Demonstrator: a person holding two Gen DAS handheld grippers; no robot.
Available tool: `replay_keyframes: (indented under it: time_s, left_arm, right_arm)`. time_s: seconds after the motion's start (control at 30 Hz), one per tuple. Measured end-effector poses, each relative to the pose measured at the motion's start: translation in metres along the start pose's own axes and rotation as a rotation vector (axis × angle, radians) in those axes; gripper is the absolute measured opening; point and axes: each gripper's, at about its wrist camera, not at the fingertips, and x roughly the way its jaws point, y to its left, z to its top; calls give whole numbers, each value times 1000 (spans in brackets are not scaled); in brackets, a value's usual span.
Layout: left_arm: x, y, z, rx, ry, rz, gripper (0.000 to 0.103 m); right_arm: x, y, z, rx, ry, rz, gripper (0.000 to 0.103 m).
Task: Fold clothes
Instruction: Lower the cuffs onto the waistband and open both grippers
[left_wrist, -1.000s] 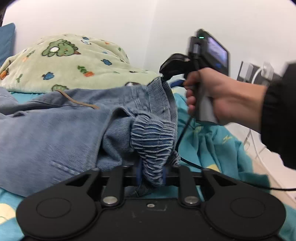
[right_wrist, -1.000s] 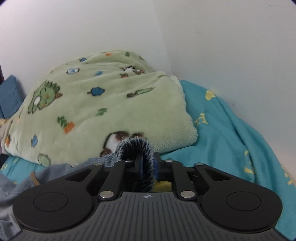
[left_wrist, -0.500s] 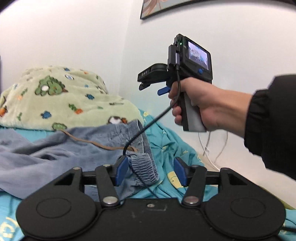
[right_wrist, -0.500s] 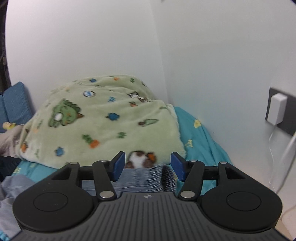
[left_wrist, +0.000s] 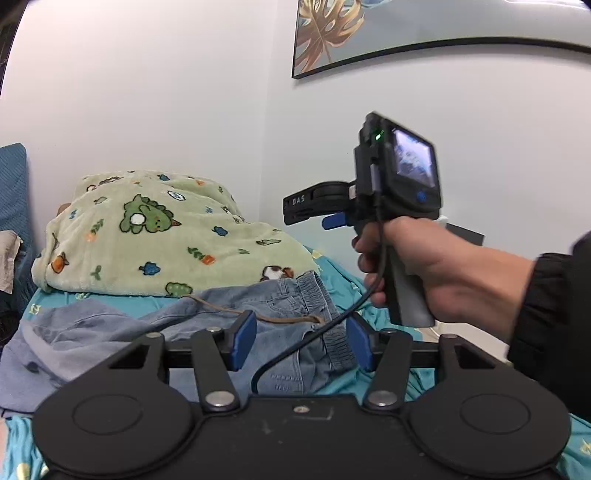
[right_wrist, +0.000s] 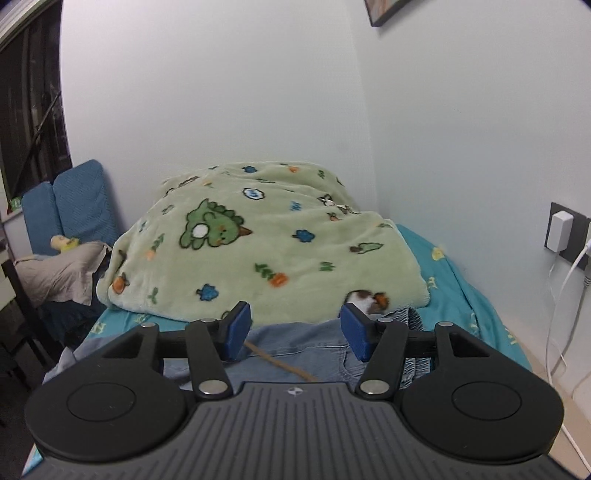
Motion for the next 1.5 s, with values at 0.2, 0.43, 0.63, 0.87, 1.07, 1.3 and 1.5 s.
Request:
replay_keyframes:
  time_s: [0.2,0.43,0.63,0.87,1.07,1.3,1.5]
  left_arm:
    - [-47,21,-3,-33,-26,-10,51]
    - [-62,55,-7,-23,-56,80,51]
    - [-20,119,-21,-93,2,231,51]
    - [23,177,-36,-213,43,328,51]
    - [44,208,-58,-323,113,332,51]
    - [60,234,-79,-391,186,385,51]
    - [57,242,-80,-438,175,413,51]
  right_arm:
    - [-4,18,-22,3,6,-15,58]
    - [-14,30,-69,120,26,24,58]
    - [-7,25,-113,221,88,53,58]
    - [-6,-4,-123,413,130,59,58]
    - [10,-49,-149,643,202,-62,60]
    - [37,-64,-170,836,276,-79,71]
    - [65,-71,-169,747,278,-136,72]
